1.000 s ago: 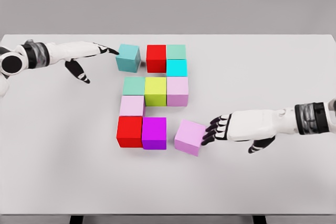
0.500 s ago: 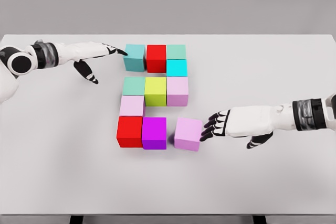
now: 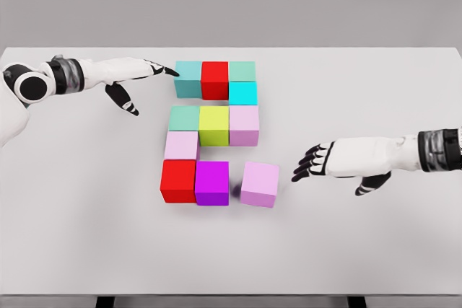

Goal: Assemble the squares on the desktop into the number 2

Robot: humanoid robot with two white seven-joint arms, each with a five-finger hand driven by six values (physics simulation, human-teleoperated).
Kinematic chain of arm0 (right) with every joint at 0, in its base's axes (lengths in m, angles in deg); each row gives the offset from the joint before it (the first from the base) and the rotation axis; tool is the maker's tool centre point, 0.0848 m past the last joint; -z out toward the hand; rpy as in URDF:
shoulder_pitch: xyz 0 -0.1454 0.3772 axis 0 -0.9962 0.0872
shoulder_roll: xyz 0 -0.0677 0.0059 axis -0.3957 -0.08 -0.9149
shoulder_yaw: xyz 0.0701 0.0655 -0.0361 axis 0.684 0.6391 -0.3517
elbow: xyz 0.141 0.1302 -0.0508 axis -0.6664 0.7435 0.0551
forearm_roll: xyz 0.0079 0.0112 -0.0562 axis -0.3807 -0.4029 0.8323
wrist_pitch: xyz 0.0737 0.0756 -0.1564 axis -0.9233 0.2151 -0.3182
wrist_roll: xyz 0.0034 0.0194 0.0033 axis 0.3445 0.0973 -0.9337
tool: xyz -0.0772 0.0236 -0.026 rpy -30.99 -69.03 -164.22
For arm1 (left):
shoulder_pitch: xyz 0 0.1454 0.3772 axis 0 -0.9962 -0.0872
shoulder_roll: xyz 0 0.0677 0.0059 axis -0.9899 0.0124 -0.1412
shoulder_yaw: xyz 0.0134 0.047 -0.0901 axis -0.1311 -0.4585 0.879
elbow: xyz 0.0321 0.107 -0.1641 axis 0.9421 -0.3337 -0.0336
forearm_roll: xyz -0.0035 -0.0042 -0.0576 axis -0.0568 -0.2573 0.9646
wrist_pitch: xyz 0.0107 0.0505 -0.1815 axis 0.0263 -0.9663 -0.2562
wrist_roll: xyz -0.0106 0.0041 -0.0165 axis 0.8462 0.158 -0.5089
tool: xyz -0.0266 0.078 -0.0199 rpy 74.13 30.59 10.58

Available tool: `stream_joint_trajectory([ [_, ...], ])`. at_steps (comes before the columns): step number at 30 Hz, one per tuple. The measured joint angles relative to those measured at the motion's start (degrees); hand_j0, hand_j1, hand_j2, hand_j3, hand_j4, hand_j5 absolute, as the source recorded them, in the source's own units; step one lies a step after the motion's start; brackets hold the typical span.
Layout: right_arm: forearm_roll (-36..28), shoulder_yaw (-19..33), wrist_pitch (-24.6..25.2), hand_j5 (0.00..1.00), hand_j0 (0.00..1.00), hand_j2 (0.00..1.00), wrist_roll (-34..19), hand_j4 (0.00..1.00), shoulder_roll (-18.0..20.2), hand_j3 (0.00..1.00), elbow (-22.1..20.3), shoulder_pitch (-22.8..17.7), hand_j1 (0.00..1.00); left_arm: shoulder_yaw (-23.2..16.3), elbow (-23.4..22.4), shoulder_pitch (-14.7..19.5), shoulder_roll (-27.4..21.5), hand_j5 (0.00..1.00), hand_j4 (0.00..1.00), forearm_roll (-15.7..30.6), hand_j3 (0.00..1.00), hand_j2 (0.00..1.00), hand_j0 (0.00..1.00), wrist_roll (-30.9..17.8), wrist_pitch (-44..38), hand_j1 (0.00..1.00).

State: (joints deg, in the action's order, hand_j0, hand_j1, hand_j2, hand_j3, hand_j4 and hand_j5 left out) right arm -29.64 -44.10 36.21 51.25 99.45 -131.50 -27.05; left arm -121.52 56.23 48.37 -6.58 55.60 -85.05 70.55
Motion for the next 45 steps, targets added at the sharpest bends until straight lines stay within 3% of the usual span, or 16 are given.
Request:
stream_joint_trajectory([
  [7,1.8,-0.4,0.0,1.0,1.0,1.0,0.0,1.0,-2.7,1.0,1.4,0.2,1.0,0.1,-0.1,1.1,-1.0,1.0,1.0,0.6,1.0,1.0,1.0,0.2,0.0,1.0],
  [14,2.1,-0.5,0.0,1.0,1.0,1.0,0.0,1.0,-4.7,1.0,1.7,0.6,1.0,0.1,-0.3,0.4,-9.0,1.0,1.0,4.8,1.0,1.0,1.0,0.4,0.0,1.0],
  [18,2.3,-0.8,0.0,1.0,1.0,1.0,0.0,1.0,-5.2,1.0,1.6,0.7,1.0,0.0,-0.6,0.3,-10.9,1.0,1.0,5.2,1.0,1.0,1.0,0.3,0.0,1.0],
  [45,2.4,-2.6,0.0,1.0,1.0,1.0,0.0,1.0,-6.5,1.0,0.8,2.4,1.0,0.0,-1.0,-0.4,-11.6,1.0,1.0,5.2,1.0,1.0,1.0,0.0,0.0,1.0],
])
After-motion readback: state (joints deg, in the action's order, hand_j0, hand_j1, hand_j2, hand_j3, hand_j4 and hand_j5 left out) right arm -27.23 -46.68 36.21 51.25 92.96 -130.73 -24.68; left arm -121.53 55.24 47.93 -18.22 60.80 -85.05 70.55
